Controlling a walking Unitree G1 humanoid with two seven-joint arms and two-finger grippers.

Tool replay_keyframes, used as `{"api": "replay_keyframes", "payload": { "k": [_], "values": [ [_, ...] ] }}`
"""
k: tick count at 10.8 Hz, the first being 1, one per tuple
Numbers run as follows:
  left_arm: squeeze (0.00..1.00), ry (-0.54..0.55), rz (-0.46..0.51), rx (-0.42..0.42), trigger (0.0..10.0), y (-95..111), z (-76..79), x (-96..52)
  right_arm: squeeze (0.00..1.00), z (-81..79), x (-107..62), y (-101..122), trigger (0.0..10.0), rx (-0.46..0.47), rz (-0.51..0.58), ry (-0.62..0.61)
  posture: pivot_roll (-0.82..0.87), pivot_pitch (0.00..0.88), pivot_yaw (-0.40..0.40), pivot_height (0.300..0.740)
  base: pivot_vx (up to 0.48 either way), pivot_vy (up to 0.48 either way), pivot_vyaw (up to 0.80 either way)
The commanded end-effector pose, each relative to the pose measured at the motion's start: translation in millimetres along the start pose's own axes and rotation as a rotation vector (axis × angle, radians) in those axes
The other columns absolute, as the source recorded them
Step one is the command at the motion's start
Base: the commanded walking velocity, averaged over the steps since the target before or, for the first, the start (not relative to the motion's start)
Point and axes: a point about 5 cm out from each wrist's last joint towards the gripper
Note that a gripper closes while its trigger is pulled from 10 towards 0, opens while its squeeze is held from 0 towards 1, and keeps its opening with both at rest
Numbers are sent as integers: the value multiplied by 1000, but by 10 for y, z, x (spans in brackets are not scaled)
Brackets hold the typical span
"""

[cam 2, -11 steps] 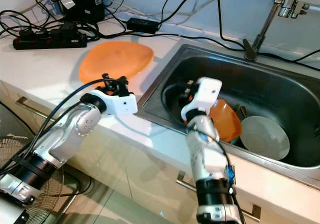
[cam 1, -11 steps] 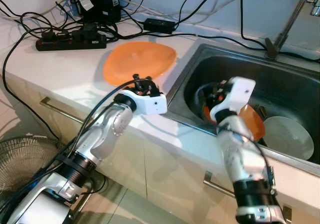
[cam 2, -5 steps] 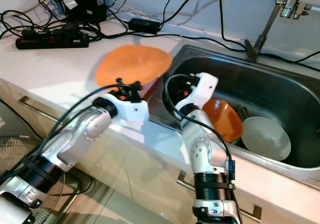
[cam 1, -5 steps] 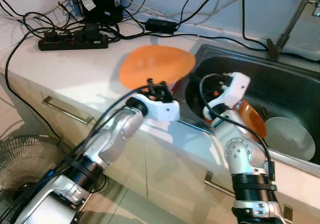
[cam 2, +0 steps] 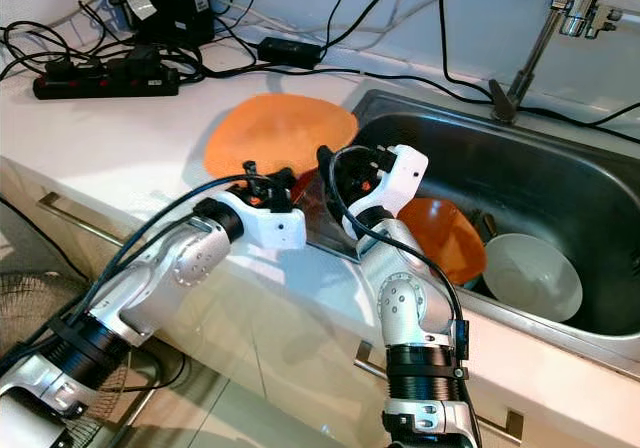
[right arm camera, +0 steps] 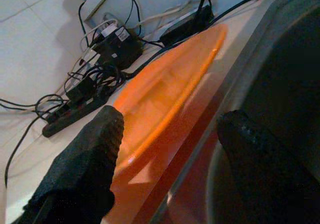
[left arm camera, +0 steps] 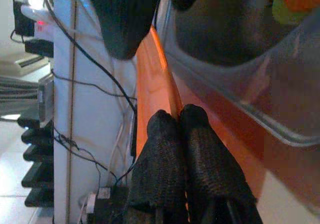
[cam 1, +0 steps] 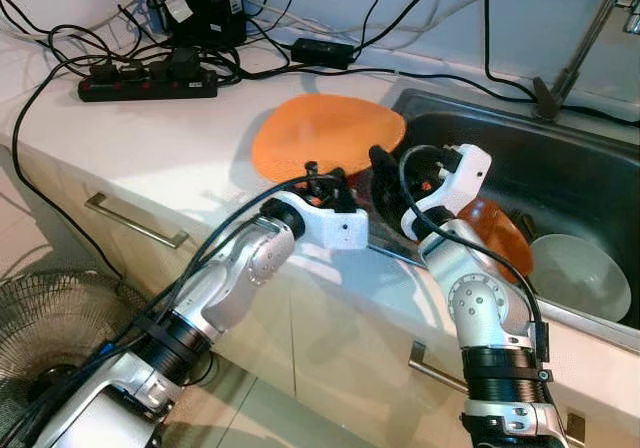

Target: Kitchen organization

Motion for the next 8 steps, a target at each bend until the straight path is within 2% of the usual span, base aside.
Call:
{"api": "replay_keyframes", "payload": {
  "k": [1,6,7,8],
  "values": [
    [0,-52,30,12,10000,65,128,-9,0,-34,13,31,10000,12,2,12,124,43,-2,740,0,0,0],
    [0,-55,51,4,10000,127,145,-23,0,-43,37,-52,10000,10,-26,-9,133,36,-4,740,0,0,0],
    [0,-55,52,4,10000,131,144,-28,0,-16,53,-54,5804,12,-27,-28,136,38,-6,740,0,0,0],
    [0,-56,53,3,10000,132,154,-35,0,10,65,-50,745,10,-25,-52,137,40,-8,740,0,0,0]
  ]
}}
Point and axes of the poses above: a point about 5 cm out from each wrist's last joint towards the gripper, its own x axis pointing out of the wrist towards the gripper, its own y axis along the axis of the wrist's last joint, z = x × y, and after that the axes turned 12 degrees about -x, right-handed
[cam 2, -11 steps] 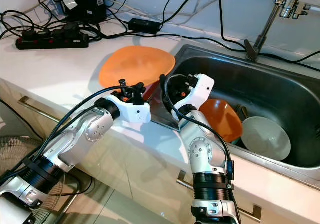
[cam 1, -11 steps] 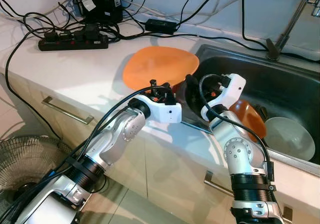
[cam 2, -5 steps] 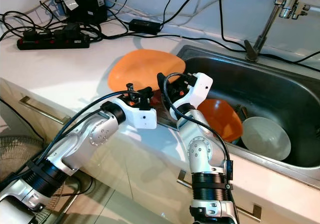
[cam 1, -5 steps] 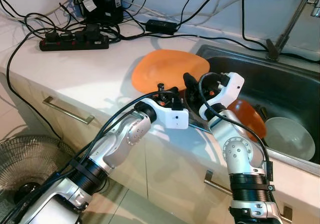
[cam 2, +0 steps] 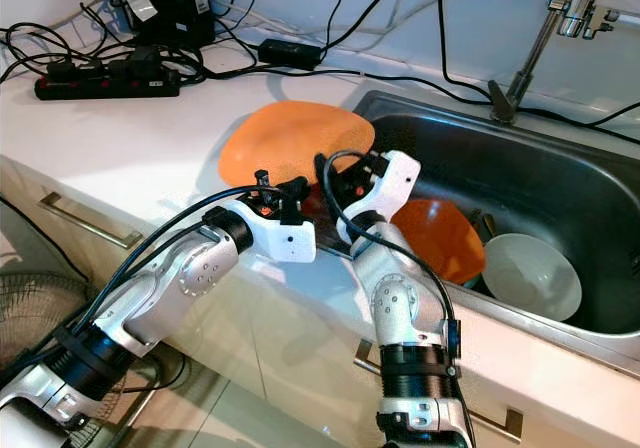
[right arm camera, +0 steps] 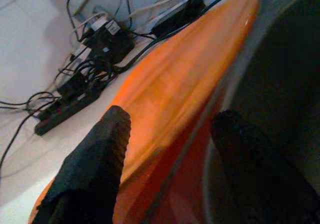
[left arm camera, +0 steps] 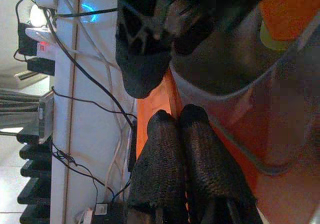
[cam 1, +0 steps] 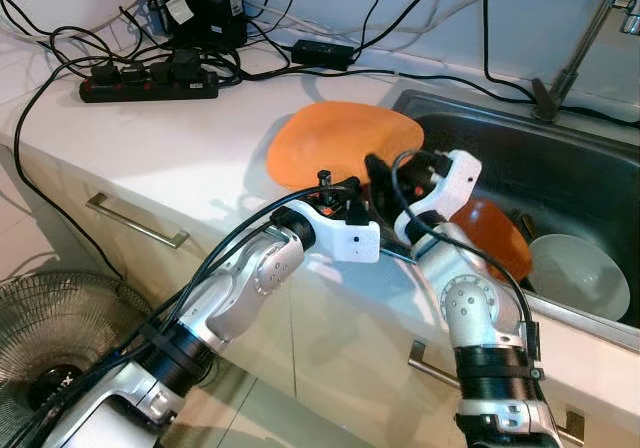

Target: Kitchen organization

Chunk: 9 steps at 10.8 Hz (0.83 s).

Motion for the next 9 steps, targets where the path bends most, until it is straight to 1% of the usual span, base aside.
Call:
{"api": "replay_keyframes", "payload": {
  "k": [1,2,3,4,5,6,7,9],
  "values": [
    [0,-41,9,15,10000,25,96,-16,0,25,14,30,1608,4,12,-25,137,40,-8,740,0,0,0],
    [0,-44,9,16,10000,25,101,-20,0,41,26,38,1765,9,16,-37,137,41,-8,740,0,0,0],
    [0,-48,8,17,10000,26,105,-23,0,57,38,45,2627,21,17,-54,137,42,-8,740,0,0,0],
    [0,-50,9,16,10000,29,109,-23,0,68,43,43,4784,25,14,-65,137,43,-7,740,0,0,0],
    [0,-53,10,17,10000,32,116,-23,0,91,51,43,8667,39,13,-84,137,46,-9,740,0,0,0],
    [0,-56,9,18,10000,31,122,-26,0,107,56,48,2353,45,14,-93,137,46,-9,740,0,0,0],
    [0,-57,10,18,10000,30,125,-30,0,109,58,50,0,53,16,-94,137,46,-9,740,0,0,0],
    [0,-53,9,26,10000,27,117,-28,0,99,65,39,0,96,11,-91,138,49,-10,740,0,0,0]
  ]
}}
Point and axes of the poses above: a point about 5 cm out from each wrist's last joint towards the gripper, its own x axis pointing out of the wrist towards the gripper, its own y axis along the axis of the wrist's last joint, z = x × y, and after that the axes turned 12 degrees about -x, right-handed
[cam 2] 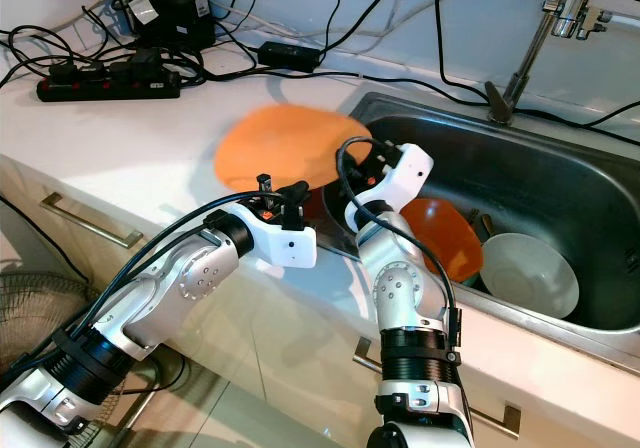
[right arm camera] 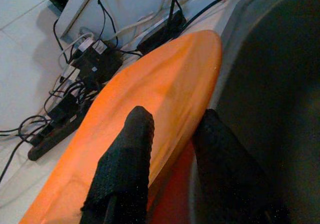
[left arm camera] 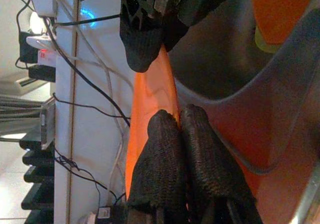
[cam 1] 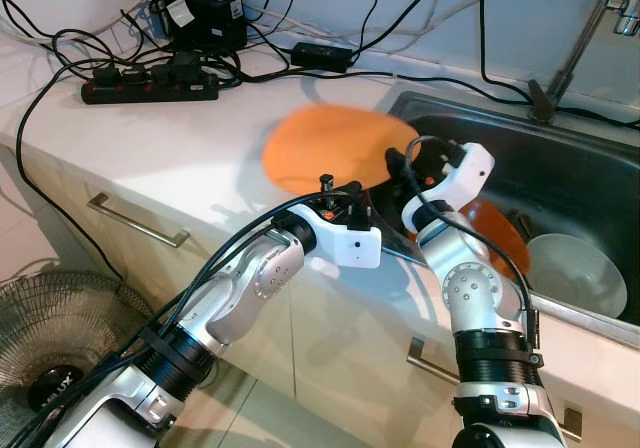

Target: Kitchen organization

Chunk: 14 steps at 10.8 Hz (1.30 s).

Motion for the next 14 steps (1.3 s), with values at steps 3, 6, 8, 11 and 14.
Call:
{"api": "replay_keyframes", "payload": {
  "k": [3,6,8,11,14],
  "values": [
    [0,-26,-3,14,10000,-2,85,-16,0,8,13,-20,0,28,-16,-12,138,52,-10,740,0,0,0],
    [1000,14,-15,14,10000,-29,33,-16,0,9,11,-27,0,39,-20,-13,138,56,-11,740,0,0,0],
    [1000,25,-16,12,10000,-30,21,-16,0,13,10,-26,0,41,-18,-18,138,56,-12,740,0,0,0],
    [1000,54,-7,9,10000,-8,-10,-12,0,76,23,-14,0,56,-9,-70,139,61,-14,740,0,0,0],
    [0,74,-3,0,10000,0,-23,-16,0,135,46,23,0,98,4,-116,138,62,-14,740,0,0,0]
  ]
}}
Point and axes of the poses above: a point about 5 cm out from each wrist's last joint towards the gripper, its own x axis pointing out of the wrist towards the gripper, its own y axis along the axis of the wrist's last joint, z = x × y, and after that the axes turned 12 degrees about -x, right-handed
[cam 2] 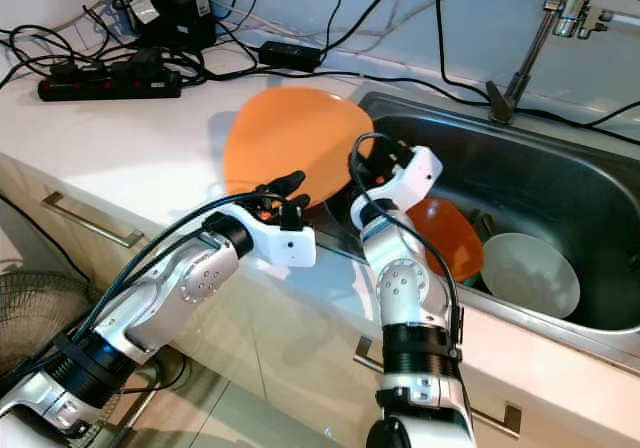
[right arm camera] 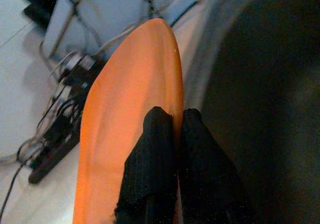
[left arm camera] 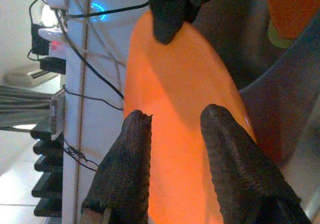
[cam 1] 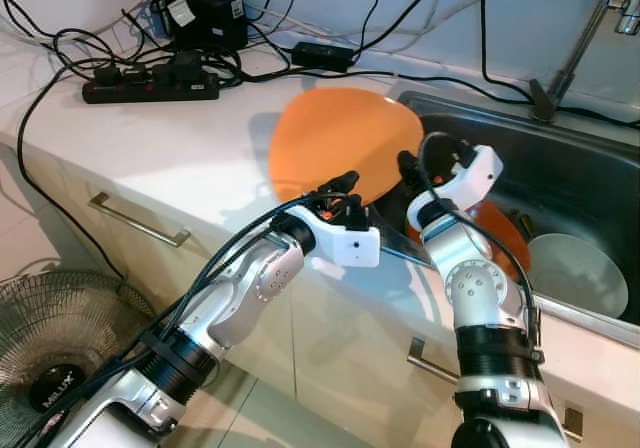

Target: Kitchen organization

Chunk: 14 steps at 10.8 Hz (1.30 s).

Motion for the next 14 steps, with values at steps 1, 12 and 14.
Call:
{"api": "replay_keyframes", "payload": {
  "k": [1,12,14],
  "values": [
    [0,24,7,-8,10000,16,-25,-13,0,53,17,8,0,42,-1,-53,138,63,-14,740,0,0,0],
    [0,151,2,-191,10000,-40,-18,-99,0,678,98,577,0,404,187,-372,138,56,-12,740,0,0,0],
    [0,238,-9,-320,10000,-93,-49,-136,0,809,55,721,0,432,248,-409,138,65,-13,740,0,0,0]
  ]
}}
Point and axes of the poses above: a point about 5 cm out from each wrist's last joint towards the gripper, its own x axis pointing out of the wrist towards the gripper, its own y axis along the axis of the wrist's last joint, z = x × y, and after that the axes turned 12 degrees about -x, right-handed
